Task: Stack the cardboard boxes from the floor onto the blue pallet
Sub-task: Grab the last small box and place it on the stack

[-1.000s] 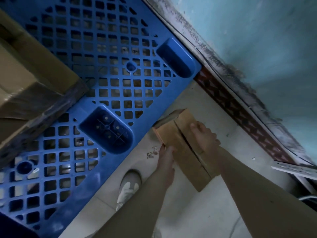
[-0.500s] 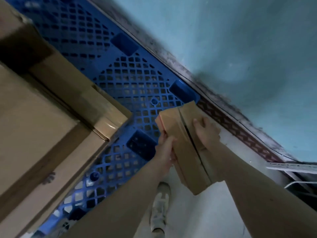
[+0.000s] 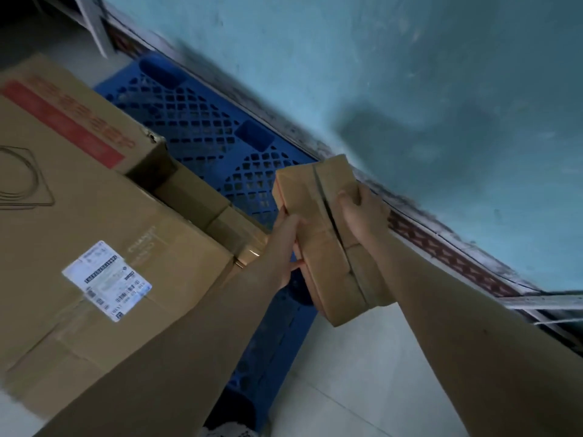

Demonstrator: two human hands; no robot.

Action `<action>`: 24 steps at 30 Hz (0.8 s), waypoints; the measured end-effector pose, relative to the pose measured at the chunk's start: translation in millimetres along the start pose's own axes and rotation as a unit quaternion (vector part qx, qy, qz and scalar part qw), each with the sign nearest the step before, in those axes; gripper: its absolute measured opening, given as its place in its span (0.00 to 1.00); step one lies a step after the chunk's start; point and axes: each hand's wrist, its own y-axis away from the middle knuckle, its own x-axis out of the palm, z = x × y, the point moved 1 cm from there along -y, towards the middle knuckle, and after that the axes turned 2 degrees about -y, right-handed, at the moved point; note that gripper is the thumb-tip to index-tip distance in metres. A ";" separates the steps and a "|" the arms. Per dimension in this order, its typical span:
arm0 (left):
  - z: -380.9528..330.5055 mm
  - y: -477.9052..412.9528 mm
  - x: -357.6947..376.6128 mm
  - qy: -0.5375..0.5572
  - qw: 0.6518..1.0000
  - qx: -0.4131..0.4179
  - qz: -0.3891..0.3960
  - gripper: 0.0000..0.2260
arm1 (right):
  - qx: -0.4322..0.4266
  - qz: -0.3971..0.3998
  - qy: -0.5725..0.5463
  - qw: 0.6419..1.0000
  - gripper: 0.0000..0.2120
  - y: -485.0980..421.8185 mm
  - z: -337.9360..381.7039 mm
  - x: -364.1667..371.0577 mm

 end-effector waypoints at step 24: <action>-106.9 -35.0 -225.8 0.083 0.995 0.027 -0.046 0.31 | -0.072 0.110 -0.032 0.991 0.24 -16.8 220.0 185.8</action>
